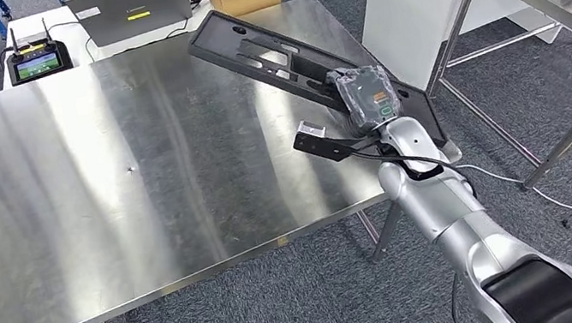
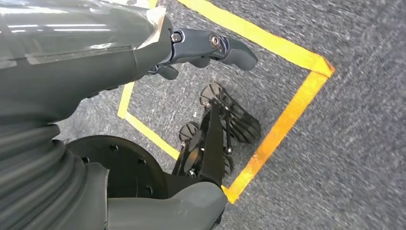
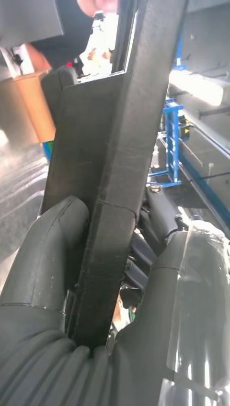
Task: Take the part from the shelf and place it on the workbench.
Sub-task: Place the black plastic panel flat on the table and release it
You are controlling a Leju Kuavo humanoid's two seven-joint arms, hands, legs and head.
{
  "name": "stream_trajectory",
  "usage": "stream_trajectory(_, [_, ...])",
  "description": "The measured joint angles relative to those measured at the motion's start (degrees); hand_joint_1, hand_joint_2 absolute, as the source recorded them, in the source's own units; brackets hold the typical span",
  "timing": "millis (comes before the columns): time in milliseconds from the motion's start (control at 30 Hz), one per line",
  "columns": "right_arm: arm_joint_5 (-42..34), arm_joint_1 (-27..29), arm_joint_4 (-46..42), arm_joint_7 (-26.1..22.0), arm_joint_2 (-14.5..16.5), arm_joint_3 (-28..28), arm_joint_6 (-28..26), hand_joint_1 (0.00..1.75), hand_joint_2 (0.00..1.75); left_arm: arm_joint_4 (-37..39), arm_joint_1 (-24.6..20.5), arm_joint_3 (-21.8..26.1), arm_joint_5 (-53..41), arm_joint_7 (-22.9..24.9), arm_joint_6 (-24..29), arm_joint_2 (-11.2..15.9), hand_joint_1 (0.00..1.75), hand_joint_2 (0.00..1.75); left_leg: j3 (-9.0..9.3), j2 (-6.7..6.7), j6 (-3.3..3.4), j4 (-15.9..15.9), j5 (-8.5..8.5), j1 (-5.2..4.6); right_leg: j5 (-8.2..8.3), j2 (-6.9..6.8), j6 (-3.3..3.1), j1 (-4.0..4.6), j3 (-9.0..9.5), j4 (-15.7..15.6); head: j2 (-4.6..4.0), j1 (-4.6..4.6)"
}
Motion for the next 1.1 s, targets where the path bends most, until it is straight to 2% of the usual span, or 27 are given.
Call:
stream_trajectory(33, [0.1, -0.2, 0.3, 0.0, 0.0, 0.2, 0.1, 1.75, 1.75, 0.0, 0.0, 0.0, 0.0, 0.0, 0.0, 0.0, 0.00, 1.75, 0.03, 0.01, -0.26, 0.0, -0.19, -0.07, -0.07, 0.05, -0.51, 0.17, 0.15, -0.2, 0.00, -0.03])
stream_trajectory(100, [0.2, -0.5, 0.8, 0.0, 0.1, 0.4, 0.2, 1.75, 1.75, 0.0, 0.0, 0.0, 0.0, 0.0, 0.0, 0.0, 0.00, 1.75, 0.02, 0.09, -0.81, 0.2, -0.56, 0.15, -0.11, 0.14, -1.40, -0.09, 0.32, -0.4, 0.00, -0.05])
stream_trajectory(167, [0.3, -0.7, 1.2, 0.0, 0.2, 0.6, 0.2, 1.75, 1.75, 0.0, 0.0, 0.0, 0.0, 0.0, 0.0, 0.0, 0.00, 1.75, -1.26, 0.19, -1.52, 3.0, -2.25, 0.43, -0.32, 0.21, -2.23, -0.50, 0.81, -0.6, 0.00, -0.10])
stream_trajectory(200, [0.5, -0.9, 1.4, 0.0, 0.3, 0.7, 0.3, 1.75, 1.75, 0.0, 0.0, 0.0, 0.0, 0.0, 0.0, 0.0, 0.00, 1.75, -2.84, 0.21, -1.84, 6.1, -3.78, 0.58, -0.48, 0.23, -2.55, -0.56, 1.05, -0.6, 0.00, -0.12])
stream_trajectory(267, [1.4, -1.3, 2.4, 0.4, 0.5, 1.2, 0.4, 1.75, 1.75, 0.0, 0.0, 0.1, 0.0, 0.0, 0.0, 0.0, 0.00, 1.75, -7.17, 0.23, -2.29, 14.1, -6.80, 0.74, -0.85, 0.25, -3.04, -0.48, 1.48, -0.6, 0.00, -0.15])
stream_trajectory(300, [2.0, -1.6, 3.2, 0.8, 0.6, 1.5, 0.5, 1.75, 1.75, 0.0, 0.0, 0.2, 0.0, 0.0, 0.0, 0.0, 0.00, 1.75, -8.90, 0.23, -2.40, 16.7, -7.16, 0.79, -1.04, 0.28, -3.18, -0.44, 1.71, -0.6, 0.00, -0.15])
stream_trajectory(333, [2.8, -1.9, 4.1, 1.3, 0.8, 1.8, 0.5, 1.75, 1.75, 0.0, 0.0, 0.2, 0.0, 0.0, 0.0, 0.0, 0.00, 1.75, -9.66, 0.24, -2.43, 17.1, -6.33, 0.83, -1.24, 0.33, -3.22, -0.42, 1.99, -0.6, 0.00, -0.15])
stream_trajectory(367, [3.6, -2.3, 5.2, 1.7, 0.9, 2.2, 0.5, 1.75, 1.75, 0.0, 0.0, 0.3, 0.0, 0.0, 0.0, 0.0, 0.00, 1.75, -9.20, 0.25, -2.36, 15.1, -4.37, 0.87, -1.50, 0.41, -3.16, -0.43, 2.35, -0.6, 0.00, -0.15])
stream_trajectory(433, [4.5, -3.2, 7.0, 2.2, 1.2, 2.9, 0.3, 1.75, 1.75, 0.0, 0.0, 0.4, 0.0, 0.0, 0.0, 0.0, 0.00, 1.75, -5.82, 0.23, -2.01, 6.9, 0.29, 0.89, -2.08, 0.56, -2.73, -0.36, 3.08, -0.6, 0.00, -0.14])
stream_trajectory(467, [4.7, -3.8, 7.8, 2.4, 1.3, 3.1, 0.3, 1.75, 1.75, 0.0, 0.0, 0.4, 0.0, 0.0, 0.0, 0.0, 0.00, 1.75, -4.17, 0.19, -1.79, 3.5, 1.59, 0.82, -2.35, 0.63, -2.44, -0.19, 3.24, -0.5, 0.00, -0.13])
stream_trajectory(500, [4.8, -4.3, 8.5, 2.4, 1.4, 3.3, 0.3, 1.75, 1.75, 0.0, -0.1, 0.5, 0.0, 0.0, 0.0, 0.1, 0.00, 1.75, -3.17, 0.15, -1.57, 1.5, 2.05, 0.69, -2.54, 0.68, -2.14, -0.03, 3.25, -0.5, 0.00, -0.13])
stream_trajectory(600, [5.9, -5.3, 10.2, 3.1, 1.6, 3.9, 0.1, 1.75, 1.75, 0.0, -0.2, 0.5, 0.0, 0.0, 0.0, 0.1, 0.00, 1.75, -2.52, 0.10, -0.58, 0.5, 1.72, 0.39, -2.89, 0.70, -1.18, 0.31, 3.11, -0.7, 0.00, -0.14])
stream_trajectory(667, [7.9, -6.4, 12.0, 4.4, 1.9, 4.6, 0.1, 1.75, 1.75, 0.0, -0.2, 0.5, 0.0, 0.0, 0.0, 0.0, 0.00, 1.75, -1.79, 0.15, 0.33, -0.2, 1.78, 0.48, -4.03, 0.61, -0.94, 0.42, 2.13, 1.5, 0.00, -0.10])
stream_trajectory(700, [9.1, -7.1, 13.5, 5.2, 2.2, 5.0, 0.1, 1.75, 1.75, 0.0, -0.2, 0.5, 0.0, 0.1, 0.0, 0.0, 0.00, 1.75, -1.41, 0.20, 0.76, -0.5, 1.77, 0.56, -5.18, 0.57, -1.05, 0.43, 0.60, 4.4, 0.00, -0.06])
stream_trajectory(767, [11.7, -8.4, 16.8, 6.9, 3.1, 6.1, 0.1, 1.75, 1.75, 0.0, -0.3, 0.5, 0.0, 0.2, 0.1, 0.0, 0.00, 1.75, -1.03, 0.24, 1.30, -0.6, 1.45, 0.45, -7.72, 0.56, -1.35, 0.40, -3.89, 12.5, 0.00, 0.02])
stream_trajectory(800, [13.1, -8.8, 18.5, 7.8, 3.6, 6.7, 0.3, 1.75, 1.75, 0.0, -0.4, 0.6, -0.1, 0.2, 0.1, 0.0, 0.00, 1.75, -0.83, 0.17, 1.38, -0.5, 1.26, 0.41, -8.33, 0.56, -1.24, 0.42, -5.91, 15.6, 0.00, 0.03])
stream_trajectory(833, [14.5, -9.2, 20.1, 8.6, 4.2, 7.4, 0.6, 1.75, 1.75, 0.0, -0.4, 0.6, -0.2, 0.3, 0.2, 0.0, 0.00, 1.75, -0.60, 0.08, 1.38, -0.5, 1.04, 0.36, -8.07, 0.56, -0.95, 0.44, -7.02, 16.8, 0.00, 0.04])
stream_trajectory(867, [15.9, -9.5, 21.5, 9.3, 5.0, 8.1, 1.0, 1.75, 1.75, 0.0, -0.4, 0.6, -0.3, 0.3, 0.2, 0.0, 0.00, 1.75, -0.28, 0.01, 1.30, -0.5, 0.79, 0.32, -6.79, 0.55, -0.53, 0.43, -6.89, 15.4, 0.00, 0.04])
stream_trajectory(933, [18.5, -10.4, 23.8, 10.4, 6.6, 9.6, 2.1, 1.75, 1.75, 0.0, -0.4, 0.6, -0.6, 0.4, 0.3, 0.0, 0.00, 1.75, 0.43, -0.05, 0.95, -0.5, 0.20, 0.27, -2.53, 0.44, 0.19, 0.40, -3.88, 7.4, 0.00, 0.05])
stream_trajectory(967, [19.8, -11.0, 24.8, 10.8, 7.5, 10.4, 2.6, 1.75, 1.75, 0.0, -0.4, 0.6, -0.8, 0.5, 0.2, 0.0, 0.00, 1.75, 0.64, -0.03, 0.67, -0.4, -0.16, 0.11, -0.68, 0.35, 0.16, 0.45, -2.15, 3.3, 0.00, 0.03])
stream_trajectory(1000, [21.1, -11.5, 25.7, 11.2, 8.3, 11.3, 3.1, 1.75, 1.75, 0.0, -0.5, 0.5, -0.9, 0.5, 0.2, 0.0, 0.00, 1.75, 0.73, -0.01, 0.38, -0.3, -0.46, -0.01, 0.41, 0.29, -0.15, 0.51, -1.00, 0.7, 0.00, 0.02])
stream_trajectory(1033, [22.3, -11.9, 26.6, 11.5, 9.1, 12.3, 3.7, 1.75, 1.75, 0.0, -0.5, 0.5, -1.0, 0.6, 0.2, 0.0, 0.00, 1.75, 0.75, 0.00, 0.11, -0.2, -0.69, -0.12, 0.81, 0.24, -0.60, 0.62, -0.46, -0.5, 0.00, -0.02])
stream_trajectory(1100, [24.4, -12.3, 28.0, 11.8, 10.6, 14.3, 4.7, 1.75, 1.75, 0.0, -0.6, 0.5, -1.2, 0.7, 0.2, 0.1, 0.00, 1.75, 0.81, -0.01, -0.45, -0.2, -1.01, -0.05, 0.73, 0.27, -1.55, 0.60, -0.22, -0.8, 0.00, -0.06])
